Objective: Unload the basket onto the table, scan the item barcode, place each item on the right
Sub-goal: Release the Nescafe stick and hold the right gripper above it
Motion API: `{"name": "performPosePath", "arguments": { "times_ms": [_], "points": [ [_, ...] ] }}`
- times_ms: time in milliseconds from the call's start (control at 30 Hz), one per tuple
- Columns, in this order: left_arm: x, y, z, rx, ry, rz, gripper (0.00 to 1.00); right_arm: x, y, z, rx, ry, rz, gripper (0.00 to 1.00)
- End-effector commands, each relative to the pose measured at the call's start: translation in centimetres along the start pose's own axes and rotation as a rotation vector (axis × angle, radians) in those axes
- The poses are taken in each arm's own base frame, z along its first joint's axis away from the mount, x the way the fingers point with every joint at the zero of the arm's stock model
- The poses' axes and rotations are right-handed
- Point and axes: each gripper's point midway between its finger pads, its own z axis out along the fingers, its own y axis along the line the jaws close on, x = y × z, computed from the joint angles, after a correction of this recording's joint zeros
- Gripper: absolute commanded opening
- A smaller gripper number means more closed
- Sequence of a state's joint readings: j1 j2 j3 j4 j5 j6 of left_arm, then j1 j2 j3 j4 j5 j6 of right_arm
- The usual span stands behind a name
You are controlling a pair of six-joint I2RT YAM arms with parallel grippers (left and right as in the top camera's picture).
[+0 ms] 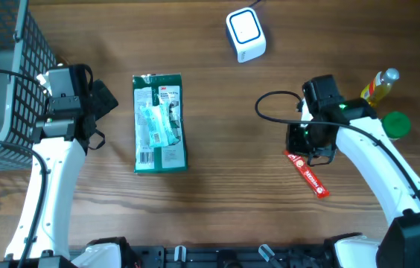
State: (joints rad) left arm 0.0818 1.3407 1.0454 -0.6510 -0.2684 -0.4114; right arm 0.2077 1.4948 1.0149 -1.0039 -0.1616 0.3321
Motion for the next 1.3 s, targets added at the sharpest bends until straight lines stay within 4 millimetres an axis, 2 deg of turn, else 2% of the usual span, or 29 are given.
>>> {"name": "performPosePath", "arguments": {
  "times_ms": [0, 200, 333, 533, 700, 800, 900, 1000, 1067, 1233, 1267],
  "points": [
    [-0.6, 0.3, -0.3, -0.009, -0.018, 0.003, 1.0, 2.3, 0.2, 2.2, -0.041, 0.09, 0.041, 0.06],
    [-0.6, 0.3, -0.3, -0.009, -0.018, 0.003, 1.0, 3.3, -0.8, 5.8, -0.049, 0.064, 0.104, 0.05],
    [-0.6, 0.3, -0.3, -0.01, -0.018, 0.003, 1.0, 3.3, -1.9, 7.4, -0.014, 0.018, 0.118, 0.04],
    [-0.6, 0.3, -0.3, -0.009, -0.018, 0.003, 1.0, 1.3, -5.2, 7.1, 0.176, -0.103, 0.116, 0.05],
    [-0.6, 0.3, -0.3, -0.01, -0.018, 0.003, 1.0, -0.3, -6.0, 6.8, 0.223, -0.176, 0.116, 0.09],
    [-0.6, 0.3, -0.3, -0.01, -0.018, 0.003, 1.0, -0.9, -5.5, 6.8, 0.2, -0.199, 0.112, 0.09],
    [-0.6, 0.3, -0.3, -0.009, -0.018, 0.003, 1.0, -1.2, -3.8, 6.8, 0.112, -0.19, 0.066, 0.09],
    [-0.6, 0.3, -0.3, -0.01, -0.018, 0.003, 1.0, -1.1, -0.7, 6.5, -0.049, -0.15, 0.006, 0.15],
    [-0.6, 0.3, -0.3, -0.01, -0.018, 0.003, 1.0, -0.4, 0.8, 6.3, -0.136, -0.107, -0.009, 0.15],
    [-0.6, 0.3, -0.3, -0.01, -0.018, 0.003, 1.0, 1.5, 0.9, 6.5, -0.15, -0.024, 0.012, 0.15],
    [-0.6, 0.3, -0.3, -0.01, -0.018, 0.003, 1.0, 1.9, 0.7, 6.6, -0.146, -0.014, 0.014, 0.11]
  ]
}}
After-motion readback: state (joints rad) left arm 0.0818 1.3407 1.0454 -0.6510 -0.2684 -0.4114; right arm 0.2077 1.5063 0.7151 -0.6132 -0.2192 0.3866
